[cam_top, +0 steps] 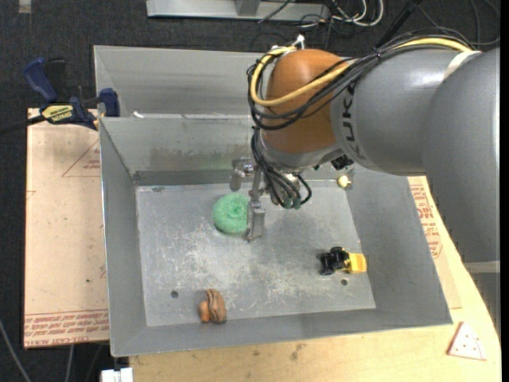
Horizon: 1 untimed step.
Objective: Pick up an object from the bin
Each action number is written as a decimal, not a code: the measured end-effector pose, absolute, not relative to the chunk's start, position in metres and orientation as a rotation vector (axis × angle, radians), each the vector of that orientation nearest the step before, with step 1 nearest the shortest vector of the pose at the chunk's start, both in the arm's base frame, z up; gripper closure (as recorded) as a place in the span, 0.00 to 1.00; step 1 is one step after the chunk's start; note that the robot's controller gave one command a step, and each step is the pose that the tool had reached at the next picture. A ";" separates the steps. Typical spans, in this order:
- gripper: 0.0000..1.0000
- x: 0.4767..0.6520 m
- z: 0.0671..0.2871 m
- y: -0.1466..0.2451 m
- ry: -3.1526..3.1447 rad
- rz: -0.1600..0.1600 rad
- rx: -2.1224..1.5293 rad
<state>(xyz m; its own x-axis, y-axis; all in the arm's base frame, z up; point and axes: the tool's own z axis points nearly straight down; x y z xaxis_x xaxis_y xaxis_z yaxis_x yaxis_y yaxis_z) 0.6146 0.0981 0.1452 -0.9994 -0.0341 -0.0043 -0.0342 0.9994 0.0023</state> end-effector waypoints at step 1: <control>0.00 0.615 0.073 0.092 3.133 0.003 0.008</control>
Offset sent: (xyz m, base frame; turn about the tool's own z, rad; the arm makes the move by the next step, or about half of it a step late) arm 0.0030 -0.0034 -0.0752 0.1117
